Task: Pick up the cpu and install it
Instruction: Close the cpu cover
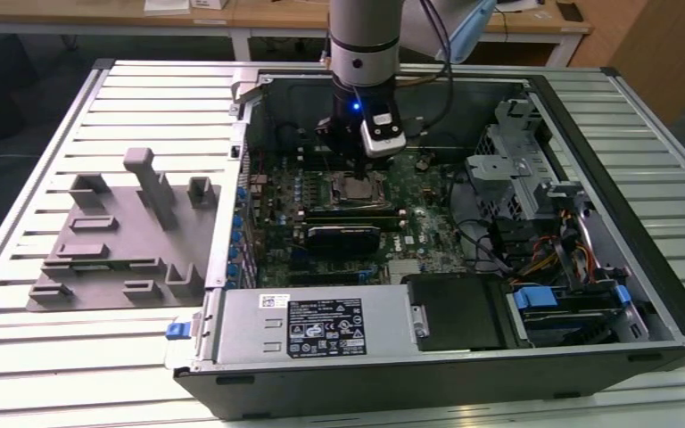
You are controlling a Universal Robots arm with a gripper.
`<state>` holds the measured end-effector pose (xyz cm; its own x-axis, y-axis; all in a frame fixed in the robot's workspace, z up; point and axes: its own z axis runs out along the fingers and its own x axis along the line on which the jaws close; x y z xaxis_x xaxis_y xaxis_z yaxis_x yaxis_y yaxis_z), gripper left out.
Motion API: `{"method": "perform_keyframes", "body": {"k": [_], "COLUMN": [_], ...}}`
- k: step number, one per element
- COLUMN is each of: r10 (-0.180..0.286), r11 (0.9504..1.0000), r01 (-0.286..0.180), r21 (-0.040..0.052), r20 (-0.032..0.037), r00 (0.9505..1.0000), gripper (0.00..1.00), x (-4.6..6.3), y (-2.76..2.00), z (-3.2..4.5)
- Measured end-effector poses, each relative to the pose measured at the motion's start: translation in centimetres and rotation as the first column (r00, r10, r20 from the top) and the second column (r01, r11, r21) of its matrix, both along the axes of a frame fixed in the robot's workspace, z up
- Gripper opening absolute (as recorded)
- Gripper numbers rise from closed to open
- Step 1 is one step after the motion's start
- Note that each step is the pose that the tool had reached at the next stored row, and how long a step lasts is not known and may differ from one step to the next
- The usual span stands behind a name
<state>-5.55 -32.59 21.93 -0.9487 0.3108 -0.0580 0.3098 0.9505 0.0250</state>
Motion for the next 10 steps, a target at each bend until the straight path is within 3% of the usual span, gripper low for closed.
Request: {"method": "perform_keyframes", "body": {"k": [5, 10], "r10": [0.079, 0.17], "r11": [0.9968, 0.9854], "r01": [-0.079, -0.17], "r21": [-0.0142, -0.0152], "r20": [-0.0029, -0.0034], "r00": [0.9969, 0.9855], "gripper": [0.11, 0.11], "x": [-0.01, -0.01], "y": [0.0, 0.0], "z": [-0.05, -0.17]}}
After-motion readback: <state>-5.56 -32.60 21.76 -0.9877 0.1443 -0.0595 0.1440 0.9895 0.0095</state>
